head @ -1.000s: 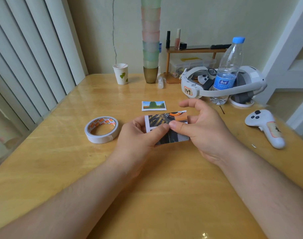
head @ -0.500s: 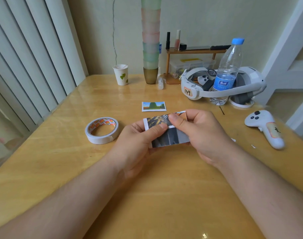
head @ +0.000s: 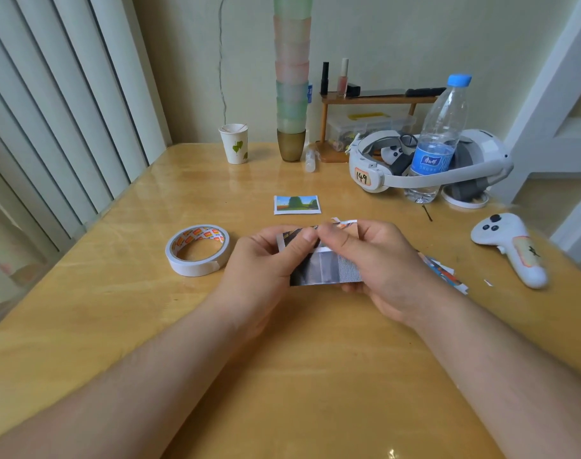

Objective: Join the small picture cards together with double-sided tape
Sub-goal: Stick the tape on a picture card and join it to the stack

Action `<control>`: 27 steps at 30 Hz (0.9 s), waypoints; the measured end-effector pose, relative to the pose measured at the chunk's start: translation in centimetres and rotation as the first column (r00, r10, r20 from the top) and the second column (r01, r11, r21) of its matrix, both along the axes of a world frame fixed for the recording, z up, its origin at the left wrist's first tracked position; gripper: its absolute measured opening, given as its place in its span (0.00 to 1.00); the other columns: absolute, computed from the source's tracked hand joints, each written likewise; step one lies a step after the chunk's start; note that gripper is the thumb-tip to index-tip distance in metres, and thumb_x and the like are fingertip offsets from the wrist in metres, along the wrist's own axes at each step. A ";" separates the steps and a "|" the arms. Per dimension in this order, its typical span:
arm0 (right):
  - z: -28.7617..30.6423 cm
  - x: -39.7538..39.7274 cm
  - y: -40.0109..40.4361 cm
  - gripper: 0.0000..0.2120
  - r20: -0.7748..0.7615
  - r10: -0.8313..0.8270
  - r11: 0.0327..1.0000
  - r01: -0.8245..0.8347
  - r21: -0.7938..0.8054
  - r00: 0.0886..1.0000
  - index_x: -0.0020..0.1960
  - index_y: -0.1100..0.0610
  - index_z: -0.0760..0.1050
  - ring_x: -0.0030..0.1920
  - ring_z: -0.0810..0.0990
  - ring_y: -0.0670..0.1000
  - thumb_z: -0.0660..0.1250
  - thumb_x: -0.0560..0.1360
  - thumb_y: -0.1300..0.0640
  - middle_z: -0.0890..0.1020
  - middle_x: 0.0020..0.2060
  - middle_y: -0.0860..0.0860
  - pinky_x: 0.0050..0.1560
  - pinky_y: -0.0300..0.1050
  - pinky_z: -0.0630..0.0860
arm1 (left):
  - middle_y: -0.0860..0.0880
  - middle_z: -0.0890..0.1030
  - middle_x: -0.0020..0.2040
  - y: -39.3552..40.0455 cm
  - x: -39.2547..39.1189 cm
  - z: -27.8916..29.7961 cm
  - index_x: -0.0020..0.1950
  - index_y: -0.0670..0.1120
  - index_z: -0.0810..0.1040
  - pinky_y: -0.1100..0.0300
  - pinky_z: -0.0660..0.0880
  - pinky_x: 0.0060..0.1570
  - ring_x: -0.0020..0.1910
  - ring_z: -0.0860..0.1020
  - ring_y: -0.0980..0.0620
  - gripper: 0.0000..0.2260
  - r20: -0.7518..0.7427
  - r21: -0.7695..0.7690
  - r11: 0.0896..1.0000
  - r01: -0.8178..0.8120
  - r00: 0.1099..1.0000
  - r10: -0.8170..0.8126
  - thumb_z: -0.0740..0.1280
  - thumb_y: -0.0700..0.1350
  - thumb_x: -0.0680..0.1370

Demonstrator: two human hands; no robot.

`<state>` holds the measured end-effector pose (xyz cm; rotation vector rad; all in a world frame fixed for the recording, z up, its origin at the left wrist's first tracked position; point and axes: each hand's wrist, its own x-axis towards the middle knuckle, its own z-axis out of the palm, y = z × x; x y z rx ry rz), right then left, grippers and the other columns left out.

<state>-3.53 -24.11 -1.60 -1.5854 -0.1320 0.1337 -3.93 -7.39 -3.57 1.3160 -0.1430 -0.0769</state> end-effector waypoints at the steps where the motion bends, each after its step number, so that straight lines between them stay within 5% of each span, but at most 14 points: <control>1: -0.1 -0.1 0.0 0.07 0.015 -0.008 0.999 0.009 -0.039 1.000 0.42 0.50 0.87 0.38 0.82 0.48 0.76 0.74 0.47 0.86 0.39 0.50 0.33 0.41 0.74 | 0.39 0.87 0.55 0.0 0.0 -0.1 0.58 0.40 0.85 0.45 0.82 0.59 0.57 0.85 0.39 0.16 0.004 -0.004 1.000 0.013 1.000 -0.013 0.70 0.50 0.78; 4: -0.4 0.0 0.0 0.04 0.097 -0.034 0.996 0.042 -0.082 0.995 0.48 0.50 0.88 0.37 0.81 0.43 0.74 0.78 0.54 0.87 0.39 0.46 0.31 0.37 0.73 | 0.42 0.88 0.54 0.0 -0.1 0.0 0.58 0.42 0.85 0.53 0.84 0.53 0.53 0.87 0.45 0.15 -0.041 -0.045 0.998 0.054 0.998 -0.055 0.70 0.49 0.77; 8: -0.3 0.1 0.0 0.06 0.138 -0.077 0.997 0.079 -0.011 0.987 0.48 0.53 0.85 0.35 0.83 0.39 0.70 0.80 0.60 0.87 0.36 0.44 0.30 0.30 0.72 | 0.41 0.88 0.55 0.3 0.3 -0.3 0.59 0.44 0.86 0.49 0.80 0.57 0.55 0.86 0.44 0.15 -0.049 0.020 0.996 0.085 0.995 -0.084 0.72 0.48 0.75; 11: -0.4 0.1 0.2 0.05 0.154 -0.100 0.993 0.107 -0.039 0.983 0.48 0.52 0.86 0.36 0.83 0.41 0.72 0.80 0.56 0.88 0.39 0.46 0.31 0.33 0.73 | 0.40 0.87 0.57 0.2 0.3 -0.2 0.61 0.42 0.85 0.43 0.80 0.64 0.58 0.85 0.38 0.15 -0.021 0.000 0.998 0.068 0.997 -0.068 0.72 0.45 0.77; 15: -0.7 0.5 0.1 0.07 0.057 -0.146 0.985 0.151 -0.079 0.988 0.45 0.52 0.84 0.32 0.80 0.47 0.74 0.77 0.49 0.84 0.34 0.49 0.31 0.39 0.74 | 0.41 0.88 0.56 0.2 0.4 -0.1 0.61 0.40 0.84 0.48 0.82 0.59 0.55 0.86 0.41 0.10 0.007 -0.024 0.999 -0.034 0.999 0.034 0.69 0.41 0.81; 20: -0.9 0.6 -0.1 0.03 0.118 -0.171 0.970 0.188 -0.152 0.978 0.46 0.52 0.85 0.29 0.78 0.42 0.74 0.78 0.55 0.82 0.28 0.47 0.30 0.35 0.73 | 0.49 0.89 0.46 0.9 0.9 -0.6 0.53 0.46 0.88 0.57 0.81 0.46 0.41 0.84 0.54 0.06 -0.019 0.123 0.989 -0.079 0.996 0.082 0.71 0.44 0.81; 23: -1.0 0.7 -0.2 0.03 0.138 -0.205 0.960 0.226 -0.164 0.969 0.46 0.53 0.85 0.29 0.77 0.40 0.74 0.78 0.55 0.81 0.28 0.46 0.30 0.34 0.73 | 0.48 0.83 0.34 1.0 1.2 -0.5 0.46 0.44 0.88 0.55 0.82 0.43 0.32 0.78 0.53 0.04 -0.065 0.157 0.983 -0.092 0.993 0.103 0.75 0.43 0.78; 27: -1.1 0.9 -0.2 0.04 0.161 -0.214 0.956 0.240 -0.167 0.964 0.45 0.51 0.84 0.29 0.77 0.42 0.73 0.78 0.53 0.82 0.27 0.46 0.31 0.34 0.73 | 0.50 0.79 0.30 1.0 1.4 -0.4 0.48 0.40 0.86 0.56 0.84 0.45 0.29 0.76 0.56 0.05 -0.074 0.123 0.987 -0.100 0.991 0.110 0.74 0.42 0.79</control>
